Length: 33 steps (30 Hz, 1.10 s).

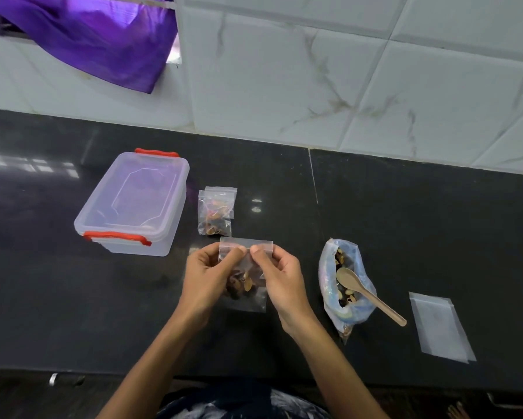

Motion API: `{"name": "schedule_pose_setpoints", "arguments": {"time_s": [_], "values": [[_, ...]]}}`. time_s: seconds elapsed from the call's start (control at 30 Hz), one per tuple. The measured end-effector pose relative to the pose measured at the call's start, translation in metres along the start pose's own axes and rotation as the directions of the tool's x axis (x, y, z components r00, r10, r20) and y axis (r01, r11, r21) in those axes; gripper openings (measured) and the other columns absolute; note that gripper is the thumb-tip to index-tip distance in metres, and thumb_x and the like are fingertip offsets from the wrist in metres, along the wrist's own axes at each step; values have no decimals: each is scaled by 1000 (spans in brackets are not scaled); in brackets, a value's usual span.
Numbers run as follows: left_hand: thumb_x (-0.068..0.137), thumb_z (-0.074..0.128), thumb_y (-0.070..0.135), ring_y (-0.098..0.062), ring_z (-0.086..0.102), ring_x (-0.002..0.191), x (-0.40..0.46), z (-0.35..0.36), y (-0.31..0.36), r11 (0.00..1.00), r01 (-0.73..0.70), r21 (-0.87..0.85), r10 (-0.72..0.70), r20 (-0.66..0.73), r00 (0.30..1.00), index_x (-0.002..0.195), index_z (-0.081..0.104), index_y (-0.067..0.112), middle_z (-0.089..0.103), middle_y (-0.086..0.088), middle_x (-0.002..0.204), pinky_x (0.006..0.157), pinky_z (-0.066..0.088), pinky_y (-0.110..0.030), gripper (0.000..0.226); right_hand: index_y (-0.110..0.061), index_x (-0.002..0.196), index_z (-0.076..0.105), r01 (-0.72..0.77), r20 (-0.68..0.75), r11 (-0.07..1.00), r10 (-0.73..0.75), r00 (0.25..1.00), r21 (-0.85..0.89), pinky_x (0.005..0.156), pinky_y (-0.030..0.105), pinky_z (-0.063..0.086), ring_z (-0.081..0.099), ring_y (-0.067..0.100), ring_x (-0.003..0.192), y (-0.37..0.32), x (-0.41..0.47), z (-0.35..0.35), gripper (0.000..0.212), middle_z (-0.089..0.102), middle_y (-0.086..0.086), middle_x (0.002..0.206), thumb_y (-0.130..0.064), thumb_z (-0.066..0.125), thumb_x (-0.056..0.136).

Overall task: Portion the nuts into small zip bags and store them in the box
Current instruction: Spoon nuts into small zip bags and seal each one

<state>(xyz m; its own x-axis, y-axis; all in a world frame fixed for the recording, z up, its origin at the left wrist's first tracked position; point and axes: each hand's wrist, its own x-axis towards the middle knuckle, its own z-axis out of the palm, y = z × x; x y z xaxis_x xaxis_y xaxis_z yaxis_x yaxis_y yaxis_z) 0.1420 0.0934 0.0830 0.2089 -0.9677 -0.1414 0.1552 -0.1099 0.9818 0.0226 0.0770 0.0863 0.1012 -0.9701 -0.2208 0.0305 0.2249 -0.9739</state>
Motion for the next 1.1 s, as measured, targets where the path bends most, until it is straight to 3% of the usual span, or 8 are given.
{"name": "schedule_pose_setpoints", "arguments": {"time_s": [0.13, 0.33, 0.47, 0.53, 0.7, 0.83, 0.97, 1.1], "values": [[86, 63, 21, -21, 67, 59, 0, -9, -2, 999, 26, -44, -26, -14, 1000, 81, 73, 9, 72, -15, 72, 57, 54, -31, 17, -7, 95, 66, -19, -18, 998, 20, 1000, 62, 72, 29, 57, 69, 9, 72, 3, -1, 3, 24, 71, -3, 75, -30, 59, 91], [92, 48, 40, -46, 57, 55, -4, -10, -14, 990, -92, 104, 96, -40, 995, 79, 73, 8, 60, -38, 72, 51, 47, -45, 42, -7, 86, 64, 5, -125, 996, 7, 992, 95, 71, 28, 55, 63, 8, 69, 12, -4, 2, 20, 68, -2, 74, -26, 59, 91], [95, 46, 30, -5, 48, 39, -9, -7, -16, 915, -245, 320, 286, -90, 954, 59, 53, 14, 51, 0, 43, 39, 36, -18, 40, -8, 83, 65, -21, -143, 993, 38, 989, 117, 76, 43, 53, 63, 18, 74, 18, -6, 3, 20, 68, 1, 75, -26, 60, 91], [96, 46, 27, -4, 47, 37, -8, -6, -17, 886, -272, 375, 319, -68, 945, 62, 52, 23, 48, -1, 41, 39, 35, -12, 35, -11, 83, 65, -20, -143, 996, 33, 989, 93, 79, 44, 53, 64, 20, 78, 22, -6, 1, 20, 69, 2, 78, -28, 60, 91], [94, 43, 35, -5, 46, 36, -1, -4, -24, 921, -215, 326, 256, -89, 962, 66, 51, 21, 46, 4, 42, 38, 39, -21, 33, -17, 90, 59, -20, -56, 986, 10, 998, -168, 59, 28, 52, 61, 12, 67, 28, -5, -3, 34, 64, 1, 79, -47, 43, 94], [92, 40, 47, -17, 47, 43, 8, -7, -29, 912, -207, 354, 249, -76, 966, 72, 51, 8, 47, -11, 51, 44, 42, -40, 45, -19, 75, 50, 113, -26, 907, -134, 991, -405, 50, 17, 38, 47, 1, 51, 30, -3, -2, 40, 50, -5, 59, -48, 31, 96], [91, 39, 49, -11, 48, 41, 16, -8, -29, 910, -187, 371, 235, -90, 968, 76, 51, 7, 48, -4, 48, 45, 40, -32, 47, -16, 75, 50, 192, -28, 873, -229, 973, -448, 48, 17, 36, 47, 1, 51, 31, 7, 1, 38, 50, -7, 58, -41, 32, 98], [87, 42, 56, -15, 50, 45, 30, -15, -32, 902, -143, 408, 219, -145, 965, 76, 53, 18, 52, 0, 52, 49, 45, -42, 41, -13, 82, 52, 173, -23, 879, -204, 979, -445, 48, 17, 37, 48, 0, 50, 36, 23, 8, 37, 51, -8, 60, -39, 32, 100]]}}
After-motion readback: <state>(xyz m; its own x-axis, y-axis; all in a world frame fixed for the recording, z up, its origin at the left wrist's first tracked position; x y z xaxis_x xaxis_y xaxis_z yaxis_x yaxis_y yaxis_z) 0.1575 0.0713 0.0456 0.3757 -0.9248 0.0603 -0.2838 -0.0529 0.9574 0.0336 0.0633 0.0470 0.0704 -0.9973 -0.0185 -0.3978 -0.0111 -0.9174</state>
